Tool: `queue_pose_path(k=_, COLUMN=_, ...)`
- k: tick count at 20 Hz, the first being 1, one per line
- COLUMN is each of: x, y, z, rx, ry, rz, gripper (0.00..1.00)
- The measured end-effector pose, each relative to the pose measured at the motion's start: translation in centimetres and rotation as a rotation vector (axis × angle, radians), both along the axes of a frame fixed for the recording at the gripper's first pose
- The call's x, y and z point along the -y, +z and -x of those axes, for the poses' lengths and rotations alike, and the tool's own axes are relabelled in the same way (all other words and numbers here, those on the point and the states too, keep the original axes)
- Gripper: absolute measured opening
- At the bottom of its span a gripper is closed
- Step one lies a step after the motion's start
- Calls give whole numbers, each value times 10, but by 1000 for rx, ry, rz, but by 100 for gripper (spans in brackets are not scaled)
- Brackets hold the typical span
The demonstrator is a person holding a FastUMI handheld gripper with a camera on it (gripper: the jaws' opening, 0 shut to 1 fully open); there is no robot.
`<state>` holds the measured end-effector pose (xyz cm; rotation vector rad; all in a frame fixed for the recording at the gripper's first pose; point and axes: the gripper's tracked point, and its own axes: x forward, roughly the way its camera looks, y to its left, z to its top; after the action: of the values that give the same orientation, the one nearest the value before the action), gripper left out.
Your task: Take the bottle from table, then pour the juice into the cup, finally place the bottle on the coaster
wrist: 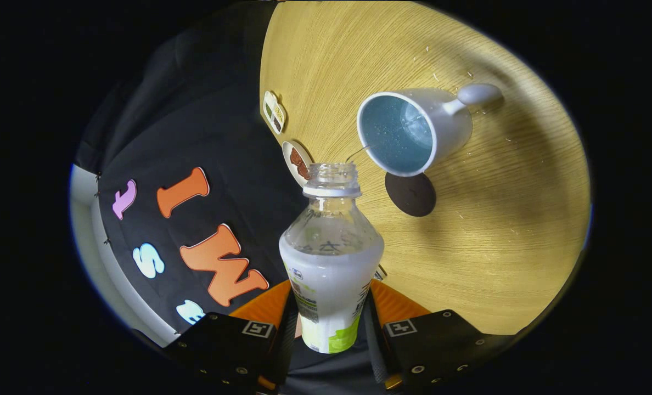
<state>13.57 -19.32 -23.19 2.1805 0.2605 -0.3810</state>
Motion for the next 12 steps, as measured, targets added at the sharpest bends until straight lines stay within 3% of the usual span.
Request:
queue_pose_path(k=8, x=1, y=-6, z=-1, rx=-9, ry=-7, rz=-4, gripper=59)
queue_pose_path(k=12, x=-2, y=-11, z=0, rx=-27, ry=22, rz=98, gripper=59)
